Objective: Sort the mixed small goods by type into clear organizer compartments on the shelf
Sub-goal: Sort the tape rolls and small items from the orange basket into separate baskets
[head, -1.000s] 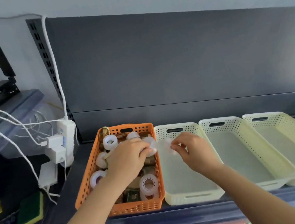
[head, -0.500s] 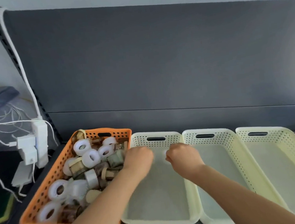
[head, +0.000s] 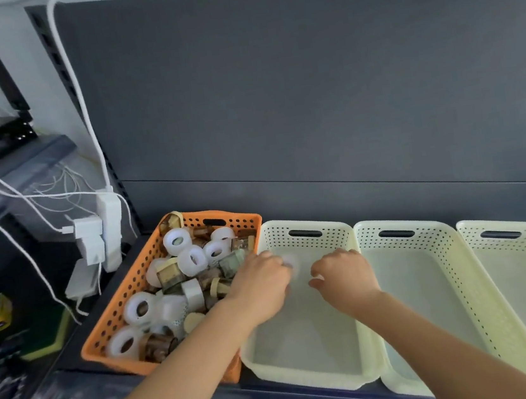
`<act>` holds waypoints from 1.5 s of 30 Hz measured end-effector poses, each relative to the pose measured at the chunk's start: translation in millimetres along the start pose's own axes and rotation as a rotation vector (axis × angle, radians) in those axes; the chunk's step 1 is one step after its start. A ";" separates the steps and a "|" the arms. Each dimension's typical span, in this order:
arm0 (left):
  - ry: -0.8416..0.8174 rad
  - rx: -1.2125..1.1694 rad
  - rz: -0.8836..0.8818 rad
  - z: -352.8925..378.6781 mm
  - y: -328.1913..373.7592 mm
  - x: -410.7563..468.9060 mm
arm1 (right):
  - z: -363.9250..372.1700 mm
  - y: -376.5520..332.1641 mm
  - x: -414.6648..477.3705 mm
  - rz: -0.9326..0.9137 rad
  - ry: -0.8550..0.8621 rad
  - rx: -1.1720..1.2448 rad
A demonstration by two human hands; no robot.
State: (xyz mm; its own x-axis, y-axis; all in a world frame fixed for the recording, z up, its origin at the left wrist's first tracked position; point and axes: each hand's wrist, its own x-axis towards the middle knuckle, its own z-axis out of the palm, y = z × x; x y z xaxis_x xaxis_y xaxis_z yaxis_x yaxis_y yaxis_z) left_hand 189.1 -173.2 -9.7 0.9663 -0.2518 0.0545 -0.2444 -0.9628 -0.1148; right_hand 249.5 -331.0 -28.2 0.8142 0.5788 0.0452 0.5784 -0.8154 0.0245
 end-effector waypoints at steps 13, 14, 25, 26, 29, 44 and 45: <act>0.114 -0.070 -0.417 -5.2 -98.6 -89.5 | -18.5 -94.9 -1.8 -0.196 0.189 0.512; 0.076 -0.064 -0.466 0.7 -106.2 -92.9 | -17.9 -99.0 -0.3 -0.203 0.175 0.495; 0.117 -0.198 -0.535 18.4 -124.8 -93.2 | -14.6 -112.0 7.8 -0.167 0.184 0.401; 0.137 -0.211 -0.530 14.7 -125.9 -92.3 | -15.1 -110.8 6.6 -0.153 0.195 0.440; 0.212 -0.256 -0.511 -1.7 -123.9 -86.4 | -20.0 -104.9 2.6 -0.098 0.244 0.578; 0.272 -0.573 -0.079 -41.7 32.7 15.0 | -33.4 41.3 -83.8 0.484 0.405 0.581; 0.257 -0.568 -0.044 -41.1 48.3 24.1 | -32.5 55.6 -91.4 0.514 0.378 0.563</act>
State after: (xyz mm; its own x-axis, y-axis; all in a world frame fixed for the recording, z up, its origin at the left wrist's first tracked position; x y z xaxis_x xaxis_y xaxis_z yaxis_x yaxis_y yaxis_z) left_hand 197.2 -229.8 26.7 0.9432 -0.1579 0.2922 -0.2781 -0.8566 0.4347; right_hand 205.6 -429.4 1.6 0.9688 0.0153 0.2475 0.1623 -0.7937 -0.5863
